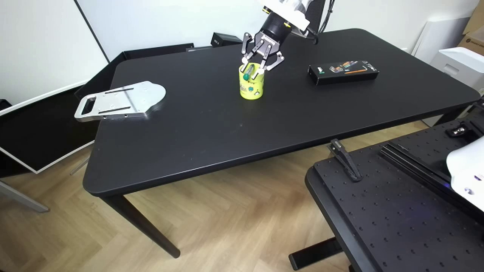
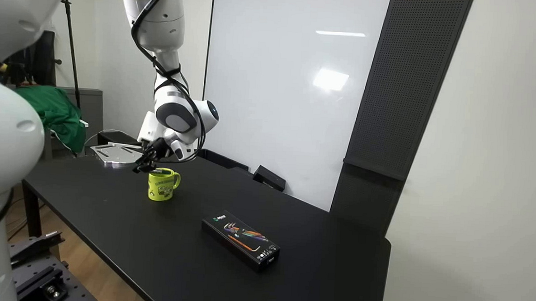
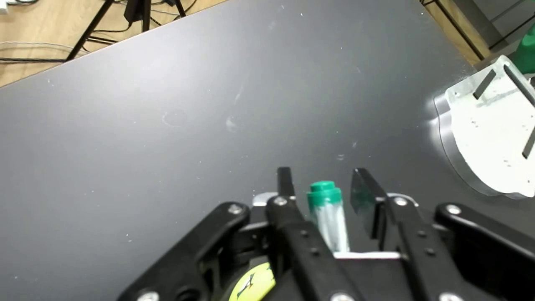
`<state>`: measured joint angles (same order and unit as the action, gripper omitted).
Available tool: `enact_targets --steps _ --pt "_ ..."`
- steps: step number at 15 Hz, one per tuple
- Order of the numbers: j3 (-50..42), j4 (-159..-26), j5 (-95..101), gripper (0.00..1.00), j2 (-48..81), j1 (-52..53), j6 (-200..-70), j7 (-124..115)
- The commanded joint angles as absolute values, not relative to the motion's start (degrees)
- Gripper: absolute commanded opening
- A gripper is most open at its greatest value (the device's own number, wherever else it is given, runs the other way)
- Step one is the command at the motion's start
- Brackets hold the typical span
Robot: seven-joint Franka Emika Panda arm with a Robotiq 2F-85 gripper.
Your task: Put the marker in the green cup
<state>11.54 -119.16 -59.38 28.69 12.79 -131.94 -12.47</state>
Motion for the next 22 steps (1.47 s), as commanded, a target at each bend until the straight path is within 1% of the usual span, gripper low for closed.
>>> enact_targets --steps 1,4,5,6,12,17,22 --pt "11.18 -117.64 -59.81 0.73 28.73 13.34 -131.65 -13.3" --pt "11.31 -117.95 -59.73 0.93 27.03 13.55 -131.76 -13.17" --pt "11.34 -118.07 -59.53 0.98 26.36 13.62 -131.64 -13.0" --pt "11.39 -118.48 -58.88 1.0 25.45 14.02 -131.88 -12.7" --pt "11.65 -123.67 -55.08 1.0 16.63 16.19 -137.83 -9.17" --pt "12.99 -132.89 -46.82 1.0 7.82 18.23 -150.43 -7.35" --pt "15.09 -143.24 -37.32 1.0 0.89 19.28 -166.02 -8.98"
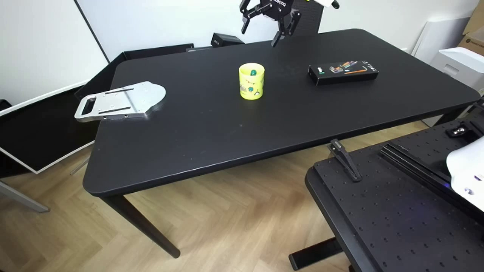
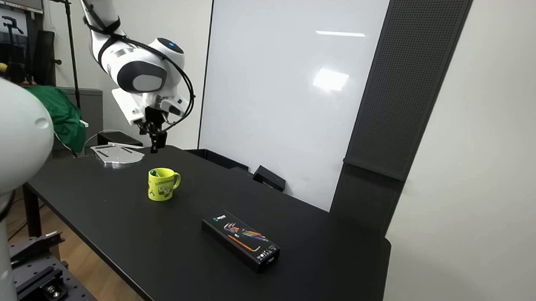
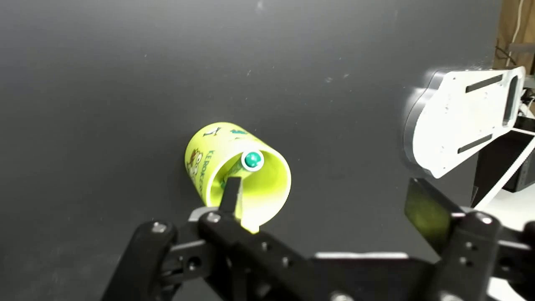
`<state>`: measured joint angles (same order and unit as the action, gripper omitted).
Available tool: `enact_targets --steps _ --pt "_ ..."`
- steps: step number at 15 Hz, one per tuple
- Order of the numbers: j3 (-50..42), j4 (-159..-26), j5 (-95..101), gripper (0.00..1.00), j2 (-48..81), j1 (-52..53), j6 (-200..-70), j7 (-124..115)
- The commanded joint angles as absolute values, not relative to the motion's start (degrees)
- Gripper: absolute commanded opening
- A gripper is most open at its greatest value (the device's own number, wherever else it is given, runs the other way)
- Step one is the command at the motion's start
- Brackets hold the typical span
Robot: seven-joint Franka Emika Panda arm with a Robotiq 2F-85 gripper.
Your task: Put the marker in the green cup
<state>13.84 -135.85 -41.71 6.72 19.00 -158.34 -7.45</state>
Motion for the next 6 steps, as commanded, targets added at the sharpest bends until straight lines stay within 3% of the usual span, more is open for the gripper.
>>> enact_targets --steps 1,6 --pt "15.49 -137.79 -39.42 1.0 5.43 17.88 -161.49 -8.06" --pt "15.9 -138.47 -38.96 1.0 5.29 17.66 -162.17 -8.12"
